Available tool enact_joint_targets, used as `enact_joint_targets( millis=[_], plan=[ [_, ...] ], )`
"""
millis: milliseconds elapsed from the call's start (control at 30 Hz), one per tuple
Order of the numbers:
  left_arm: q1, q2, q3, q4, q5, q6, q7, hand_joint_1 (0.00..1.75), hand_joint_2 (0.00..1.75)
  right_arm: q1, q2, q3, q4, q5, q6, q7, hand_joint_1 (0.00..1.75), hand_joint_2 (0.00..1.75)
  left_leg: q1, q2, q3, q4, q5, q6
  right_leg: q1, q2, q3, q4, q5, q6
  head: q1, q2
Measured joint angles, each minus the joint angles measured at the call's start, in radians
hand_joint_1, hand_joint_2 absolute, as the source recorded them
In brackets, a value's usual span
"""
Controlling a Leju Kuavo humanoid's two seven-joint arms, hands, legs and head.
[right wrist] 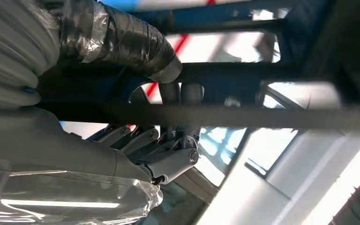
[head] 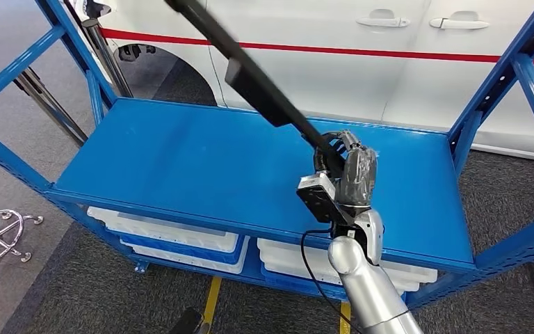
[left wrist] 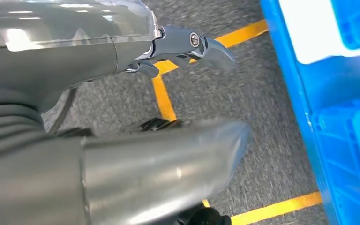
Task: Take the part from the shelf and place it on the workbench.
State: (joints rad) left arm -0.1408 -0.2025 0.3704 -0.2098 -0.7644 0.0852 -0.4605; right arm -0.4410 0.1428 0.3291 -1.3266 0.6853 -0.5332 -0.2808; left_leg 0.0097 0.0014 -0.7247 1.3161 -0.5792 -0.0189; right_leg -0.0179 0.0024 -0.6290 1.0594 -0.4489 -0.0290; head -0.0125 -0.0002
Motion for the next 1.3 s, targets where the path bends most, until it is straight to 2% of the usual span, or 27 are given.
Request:
enact_joint_targets(
  millis=[33,67,100,133,167,200,300,333,400,467,500,533,567,633,700,800,867,967,1000,1033,1067,1133,1167,1233,1300],
  plan=[
    [0.004,0.0,0.002,0.0,0.001,0.002,-0.002,0.0,1.31,0.007,-0.002,0.006,-0.038,-0.009,0.006,0.0,1.75,1.75,0.0,0.0,0.002,-0.008,0.017,0.002,0.001,0.001,0.001,0.0,-0.001,0.0,0.0,0.0],
    [0.007,0.0,0.003,0.0,0.002,0.004,-0.003,0.0,0.87,0.013,-0.005,0.011,-0.069,-0.013,0.009,-0.001,1.75,1.75,0.0,0.0,0.022,-0.054,0.051,0.007,0.002,0.003,0.002,0.0,-0.001,0.0,0.0,0.0],
    [0.008,0.0,0.004,0.0,0.002,0.005,-0.004,0.0,0.44,0.017,-0.007,0.015,-0.095,-0.015,0.01,-0.001,1.75,1.75,-0.002,0.0,0.054,-0.125,0.09,0.015,0.003,0.004,0.004,0.0,-0.001,0.0,0.0,0.0],
    [0.007,-0.001,0.006,0.0,0.002,0.005,-0.004,0.0,0.0,0.021,-0.009,0.019,-0.118,-0.018,0.01,-0.003,1.75,1.75,-0.005,0.0,0.086,-0.195,0.118,0.025,0.005,0.005,0.005,-0.001,-0.001,0.001,0.0,0.0],
    [0.007,-0.001,0.009,0.0,0.002,0.005,-0.004,0.0,0.0,0.023,-0.011,0.022,-0.137,-0.023,0.011,-0.007,1.75,1.75,-0.009,0.0,0.11,-0.249,0.134,0.033,0.006,0.005,0.005,-0.002,-0.001,0.005,0.0,0.0],
    [0.007,-0.002,0.012,0.0,0.002,0.005,-0.004,0.0,0.0,0.025,-0.014,0.026,-0.153,-0.029,0.011,-0.012,1.75,1.75,-0.013,-0.001,0.122,-0.28,0.139,0.04,0.006,0.005,0.005,-0.004,0.0,0.009,0.0,0.0],
    [0.009,-0.004,0.019,0.0,0.003,0.004,-0.008,0.0,1.31,0.034,-0.022,0.041,-0.188,-0.058,0.016,-0.028,1.75,1.75,-0.013,-0.001,0.134,-0.307,0.145,0.05,0.004,0.003,0.009,-0.014,0.004,0.026,0.001,0.0],
    [0.011,-0.005,0.02,0.0,0.004,0.003,-0.012,0.0,1.75,0.037,-0.025,0.046,-0.203,-0.069,0.019,-0.03,1.75,1.75,-0.01,-0.001,0.141,-0.32,0.152,0.053,0.004,0.002,0.007,-0.005,-0.005,0.031,0.001,0.0],
    [0.013,-0.009,0.021,0.0,0.004,0.002,-0.023,0.0,1.75,0.04,-0.031,0.054,-0.229,-0.086,0.025,-0.031,1.75,1.75,-0.005,-0.001,0.15,-0.337,0.163,0.057,0.004,0.001,-0.025,0.069,-0.053,0.037,0.002,0.0],
    [0.018,-0.011,0.024,0.0,0.008,0.003,-0.034,0.0,1.75,0.049,-0.038,0.063,-0.246,-0.095,0.03,-0.032,1.75,1.75,-0.005,0.0,0.148,-0.337,0.164,0.06,0.004,0.001,-0.082,0.186,-0.11,0.043,0.002,0.0],
    [0.021,-0.012,0.025,0.0,0.01,0.004,-0.039,0.0,1.75,0.056,-0.042,0.068,-0.251,-0.097,0.03,-0.032,1.75,1.75,-0.005,0.0,0.147,-0.334,0.163,0.06,0.003,0.0,-0.1,0.223,-0.119,0.047,0.002,0.0],
    [0.025,-0.013,0.026,0.0,0.012,0.006,-0.044,0.0,1.75,0.062,-0.045,0.073,-0.254,-0.099,0.031,-0.033,1.75,1.75,-0.005,-0.001,0.145,-0.33,0.161,0.058,0.001,0.0,-0.102,0.227,-0.109,0.05,0.002,0.0],
    [0.028,-0.014,0.027,0.0,0.012,0.009,-0.049,0.0,1.75,0.066,-0.048,0.077,-0.257,-0.104,0.031,-0.037,1.75,1.75,-0.003,-0.001,0.142,-0.323,0.158,0.055,-0.002,-0.001,-0.085,0.194,-0.084,0.053,0.002,0.0],
    [0.033,-0.016,0.03,0.0,0.012,0.022,-0.056,0.0,1.75,0.072,-0.051,0.089,-0.261,-0.118,0.03,-0.049,1.75,1.75,-0.002,-0.003,0.134,-0.302,0.146,0.044,-0.006,-0.001,-0.025,0.08,-0.03,0.055,0.002,0.0],
    [0.036,-0.017,0.034,0.0,0.012,0.038,-0.055,0.0,1.75,0.08,-0.052,0.099,-0.264,-0.134,0.029,-0.064,1.75,1.75,-0.005,-0.004,0.124,-0.28,0.135,0.032,-0.006,0.002,0.004,0.019,-0.015,0.043,0.001,0.0],
    [0.039,-0.016,0.047,0.0,0.03,0.025,-0.058,0.0,1.75,0.095,-0.052,0.112,-0.266,-0.153,0.023,-0.081,1.75,1.75,-0.005,-0.005,0.12,-0.272,0.13,0.021,-0.004,0.005,0.001,0.016,-0.015,0.021,0.001,0.0],
    [0.04,-0.013,0.059,0.0,0.044,0.002,-0.057,0.0,1.75,0.1,-0.051,0.124,-0.266,-0.161,0.016,-0.089,1.75,1.75,-0.002,-0.005,0.104,-0.236,0.103,0.012,-0.006,0.004,0.001,0.013,-0.012,0.01,0.0,0.0],
    [0.044,-0.002,0.074,0.0,0.051,-0.014,-0.052,0.0,1.75,0.115,-0.051,0.142,-0.265,-0.166,0.004,-0.099,1.75,1.75,0.001,-0.004,0.027,-0.068,0.017,0.0,-0.004,0.001,0.001,0.012,-0.011,0.003,0.0,0.0],
    [0.047,0.002,0.077,0.0,0.052,-0.014,-0.051,0.0,1.75,0.127,-0.051,0.148,-0.264,-0.169,0.001,-0.105,1.75,1.75,0.001,-0.004,0.006,-0.022,0.004,0.0,-0.002,0.001,0.001,0.012,-0.012,0.002,0.0,0.0],
    [0.051,0.005,0.081,0.0,0.053,-0.014,-0.05,0.0,1.75,0.141,-0.051,0.154,-0.264,-0.175,-0.003,-0.112,1.75,1.75,0.001,-0.004,-0.001,-0.009,0.008,0.002,0.0,0.001,0.001,0.012,-0.012,0.002,0.0,0.0],
    [0.055,0.008,0.085,0.0,0.055,-0.013,-0.05,0.0,1.75,0.156,-0.051,0.161,-0.264,-0.181,-0.006,-0.12,1.75,1.75,0.0,-0.004,0.011,-0.033,0.03,0.008,0.003,0.001,0.002,0.012,-0.012,0.001,0.0,0.0],
    [0.061,0.016,0.094,0.0,0.061,-0.012,-0.05,0.0,1.75,0.185,-0.051,0.174,-0.267,-0.196,-0.012,-0.138,1.75,1.75,-0.008,-0.004,0.075,-0.163,0.092,0.03,0.007,0.002,0.004,0.011,-0.012,0.001,0.001,0.0],
    [0.063,0.021,0.099,0.0,0.064,-0.011,-0.05,0.0,1.75,0.197,-0.051,0.179,-0.269,-0.201,-0.014,-0.145,1.75,1.75,-0.013,-0.003,0.103,-0.223,0.112,0.043,0.007,0.001,0.005,0.009,-0.012,0.002,0.001,0.0],
    [0.065,0.028,0.107,0.0,0.067,-0.011,-0.05,0.0,1.75,0.218,-0.051,0.189,-0.273,-0.208,-0.019,-0.154,1.75,1.75,-0.025,0.001,0.128,-0.281,0.123,0.062,0.003,-0.001,0.006,0.005,-0.01,0.009,0.0,0.0],
    [0.067,0.03,0.114,0.0,0.067,-0.006,-0.045,0.0,1.75,0.233,-0.05,0.196,-0.276,-0.21,-0.022,-0.156,1.75,1.75,-0.025,0.002,0.136,-0.3,0.132,0.068,0.003,-0.003,0.011,-0.004,-0.007,0.02,0.0,0.0]
  ],
)
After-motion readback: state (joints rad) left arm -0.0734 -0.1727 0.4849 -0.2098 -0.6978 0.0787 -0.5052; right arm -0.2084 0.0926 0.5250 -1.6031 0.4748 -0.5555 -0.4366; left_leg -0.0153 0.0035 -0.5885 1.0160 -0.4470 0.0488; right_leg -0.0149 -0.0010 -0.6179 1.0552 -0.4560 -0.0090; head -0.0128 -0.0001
